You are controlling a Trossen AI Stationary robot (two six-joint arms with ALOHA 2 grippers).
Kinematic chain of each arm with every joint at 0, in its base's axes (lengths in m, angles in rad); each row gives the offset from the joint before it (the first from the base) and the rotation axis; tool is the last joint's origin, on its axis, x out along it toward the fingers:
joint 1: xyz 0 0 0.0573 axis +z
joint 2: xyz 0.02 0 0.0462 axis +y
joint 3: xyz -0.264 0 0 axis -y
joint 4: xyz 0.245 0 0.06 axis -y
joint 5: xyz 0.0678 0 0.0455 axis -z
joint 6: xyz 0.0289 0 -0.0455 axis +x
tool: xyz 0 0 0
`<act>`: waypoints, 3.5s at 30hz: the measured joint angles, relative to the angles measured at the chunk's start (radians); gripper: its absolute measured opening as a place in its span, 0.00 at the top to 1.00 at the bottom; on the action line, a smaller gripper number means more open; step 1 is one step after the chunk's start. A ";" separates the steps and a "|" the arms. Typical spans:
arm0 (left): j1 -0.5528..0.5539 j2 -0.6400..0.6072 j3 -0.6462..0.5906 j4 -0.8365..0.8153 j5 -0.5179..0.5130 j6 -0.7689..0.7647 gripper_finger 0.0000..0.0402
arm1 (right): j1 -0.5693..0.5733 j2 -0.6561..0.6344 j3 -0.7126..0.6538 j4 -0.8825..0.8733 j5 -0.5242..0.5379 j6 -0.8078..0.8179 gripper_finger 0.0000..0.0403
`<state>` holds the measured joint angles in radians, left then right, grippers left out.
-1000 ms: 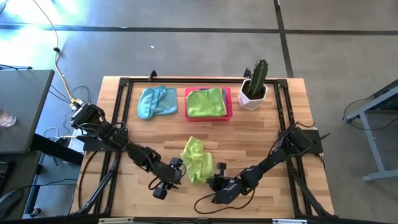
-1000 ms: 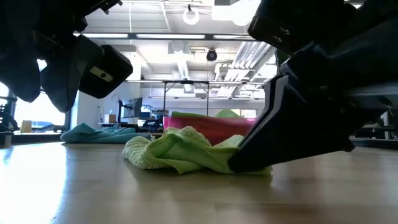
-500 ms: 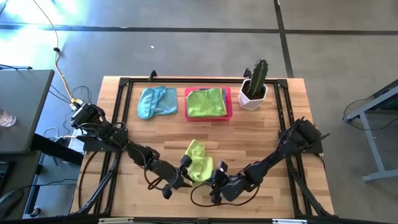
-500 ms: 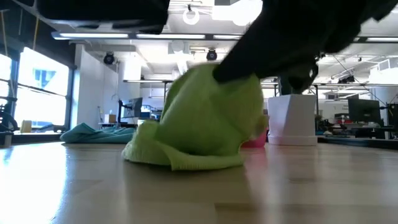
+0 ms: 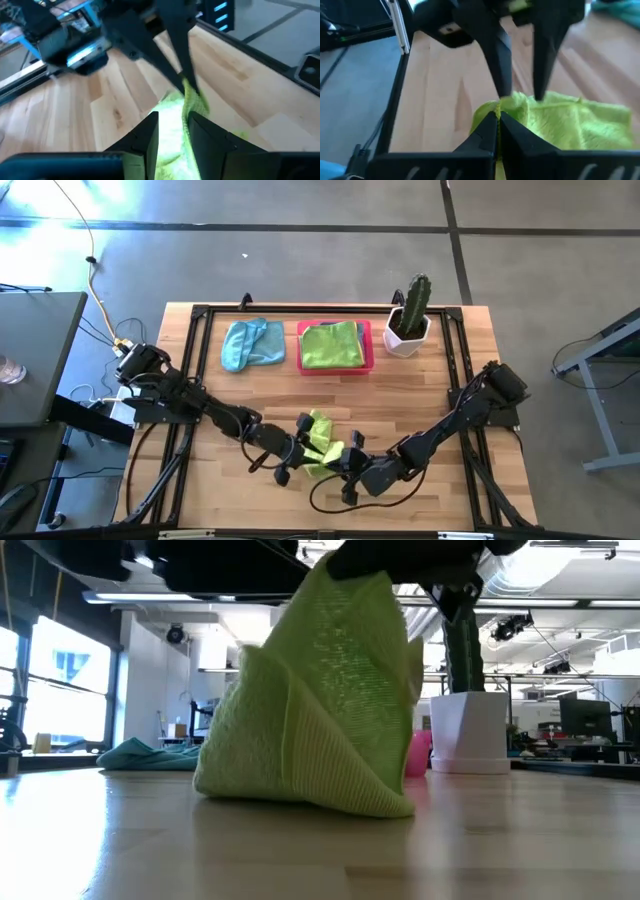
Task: Fold microfiber towels
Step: Fold the light green microfiber cloth
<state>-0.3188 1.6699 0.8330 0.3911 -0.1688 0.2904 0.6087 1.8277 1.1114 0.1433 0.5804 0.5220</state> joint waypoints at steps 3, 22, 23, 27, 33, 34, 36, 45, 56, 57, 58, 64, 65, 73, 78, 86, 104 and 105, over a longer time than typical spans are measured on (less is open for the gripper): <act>0.015 0.000 0.000 -0.009 0.000 -0.027 0.76 | -0.011 -0.020 0.000 -0.001 0.004 -0.042 1.00; 0.027 0.000 0.000 -0.218 -0.036 -0.281 0.87 | -0.019 -0.095 0.000 -0.024 0.012 -0.112 1.00; 0.027 0.000 0.000 -0.215 -0.045 -0.288 0.87 | -0.019 -0.095 0.000 -0.024 0.012 -0.116 1.00; 0.027 0.000 0.000 -0.214 -0.069 -0.307 0.90 | -0.015 -0.099 0.000 -0.022 0.011 -0.161 1.00; 0.015 0.000 0.000 -0.190 -0.153 -0.276 0.99 | 0.008 -0.157 0.000 -0.070 0.011 -0.165 1.00; 0.011 -0.001 0.000 -0.174 -0.177 -0.259 0.99 | 0.013 -0.170 0.000 -0.086 0.011 -0.165 1.00; 0.001 -0.016 0.000 -0.156 -0.213 -0.216 0.99 | 0.021 -0.196 0.000 -0.133 0.011 -0.165 1.00; -0.051 -0.103 0.046 -0.157 -0.333 -0.068 1.00 | 0.034 -0.283 0.001 -0.431 0.020 -0.052 1.00; -0.080 -0.153 0.072 -0.163 -0.671 0.162 1.00 | 0.013 -0.351 0.076 -0.490 0.130 -0.209 1.00; -0.087 -0.153 0.082 -0.168 -0.632 0.157 1.00 | 0.009 -0.351 0.092 -0.497 0.069 -0.209 1.00; -0.094 -0.153 0.093 -0.172 -0.577 0.158 1.00 | 0.004 -0.351 0.108 -0.510 0.000 -0.213 1.00; -0.106 -0.153 0.158 -0.211 -0.550 0.287 1.00 | -0.008 -0.350 0.271 -0.767 -0.059 -0.217 1.00; -0.100 -0.152 0.172 -0.209 -0.650 0.334 1.00 | -0.009 -0.350 0.305 -0.832 0.011 -0.217 1.00; -0.136 -0.152 0.256 -0.286 -0.873 0.304 1.00 | -0.019 -0.338 0.435 -0.928 -0.066 -0.030 1.00; -0.180 -0.151 0.290 -0.365 -0.753 0.354 1.00 | -0.024 -0.327 0.435 -1.023 -0.058 -0.056 1.00; -0.063 -0.151 0.292 -0.408 -0.957 0.466 1.00 | -0.093 -0.327 0.436 -1.128 0.049 -0.103 1.00; 0.061 -0.151 0.292 -0.416 -1.070 0.684 1.00 | -0.268 -0.327 0.436 -1.154 0.063 -0.434 1.00; 0.047 -0.151 0.292 -0.419 -1.069 0.656 1.00 | -0.263 -0.327 0.436 -1.155 0.047 -0.406 1.00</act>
<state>-0.2717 1.5185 1.1248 -0.0281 -1.2380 0.9461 0.3460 1.5009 1.5475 -1.0116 0.6278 0.1164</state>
